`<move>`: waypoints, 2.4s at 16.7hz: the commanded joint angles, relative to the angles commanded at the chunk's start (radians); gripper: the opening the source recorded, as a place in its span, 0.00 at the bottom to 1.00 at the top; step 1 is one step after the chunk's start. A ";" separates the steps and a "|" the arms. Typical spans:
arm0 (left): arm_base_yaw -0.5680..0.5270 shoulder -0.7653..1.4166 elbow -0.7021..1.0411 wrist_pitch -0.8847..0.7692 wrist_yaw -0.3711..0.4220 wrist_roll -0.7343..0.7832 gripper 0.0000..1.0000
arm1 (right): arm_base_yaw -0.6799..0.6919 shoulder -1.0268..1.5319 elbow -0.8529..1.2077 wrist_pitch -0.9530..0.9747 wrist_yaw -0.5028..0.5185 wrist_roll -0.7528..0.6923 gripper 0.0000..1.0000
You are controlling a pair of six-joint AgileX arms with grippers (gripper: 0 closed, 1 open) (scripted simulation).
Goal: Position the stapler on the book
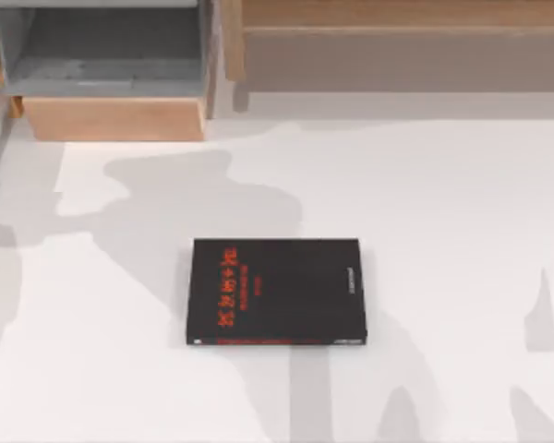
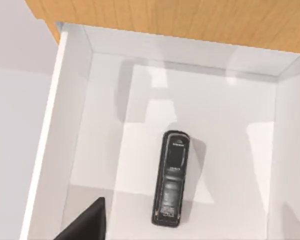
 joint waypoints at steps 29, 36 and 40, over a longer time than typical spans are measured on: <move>-0.051 0.605 0.477 -0.365 -0.122 0.133 1.00 | 0.000 0.000 0.000 0.000 0.000 0.000 1.00; -0.035 0.589 0.360 -0.268 -0.123 0.141 1.00 | 0.000 0.000 0.000 0.000 0.000 0.000 1.00; -0.042 0.643 0.319 -0.174 -0.122 0.138 1.00 | 0.000 0.000 0.000 0.000 0.000 0.000 1.00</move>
